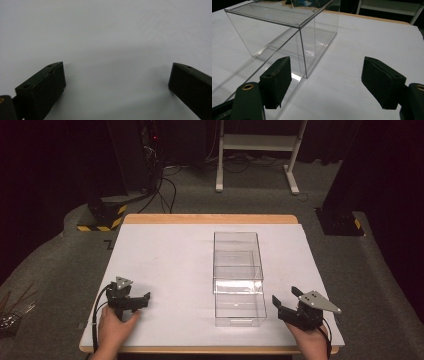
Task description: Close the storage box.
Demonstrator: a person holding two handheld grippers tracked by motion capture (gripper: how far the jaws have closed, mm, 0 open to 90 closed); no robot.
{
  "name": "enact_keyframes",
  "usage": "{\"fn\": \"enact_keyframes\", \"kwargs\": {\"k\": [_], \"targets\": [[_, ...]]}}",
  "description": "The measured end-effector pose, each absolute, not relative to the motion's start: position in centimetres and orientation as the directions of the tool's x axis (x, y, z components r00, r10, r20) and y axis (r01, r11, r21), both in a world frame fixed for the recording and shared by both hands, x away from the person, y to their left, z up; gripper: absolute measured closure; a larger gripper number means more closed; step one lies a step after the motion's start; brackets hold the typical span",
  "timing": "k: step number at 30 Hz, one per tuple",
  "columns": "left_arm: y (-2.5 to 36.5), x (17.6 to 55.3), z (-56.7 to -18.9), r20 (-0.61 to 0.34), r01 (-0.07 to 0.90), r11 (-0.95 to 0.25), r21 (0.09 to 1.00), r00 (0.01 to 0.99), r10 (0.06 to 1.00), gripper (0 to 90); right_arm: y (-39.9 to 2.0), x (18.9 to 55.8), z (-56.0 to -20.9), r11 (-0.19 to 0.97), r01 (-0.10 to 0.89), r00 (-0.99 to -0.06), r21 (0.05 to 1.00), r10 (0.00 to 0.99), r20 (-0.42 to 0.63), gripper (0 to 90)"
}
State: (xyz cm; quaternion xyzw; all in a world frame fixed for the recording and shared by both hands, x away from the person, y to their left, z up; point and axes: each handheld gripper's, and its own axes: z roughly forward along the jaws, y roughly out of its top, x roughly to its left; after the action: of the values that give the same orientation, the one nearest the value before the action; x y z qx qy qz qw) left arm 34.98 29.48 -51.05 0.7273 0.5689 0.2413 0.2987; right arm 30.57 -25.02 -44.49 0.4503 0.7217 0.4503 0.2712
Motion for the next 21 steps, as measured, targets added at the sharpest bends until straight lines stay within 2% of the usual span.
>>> {"fn": "enact_keyframes", "kwargs": {"k": [21], "targets": [[29.5, 35.0, -51.0, 0.011, 0.683, -0.174, 0.709, 0.237, 0.972, 1.2, -24.5, 27.8, -43.5, 0.188, 0.364, -0.480, 0.912, 0.877, 0.011, 24.7]]}}
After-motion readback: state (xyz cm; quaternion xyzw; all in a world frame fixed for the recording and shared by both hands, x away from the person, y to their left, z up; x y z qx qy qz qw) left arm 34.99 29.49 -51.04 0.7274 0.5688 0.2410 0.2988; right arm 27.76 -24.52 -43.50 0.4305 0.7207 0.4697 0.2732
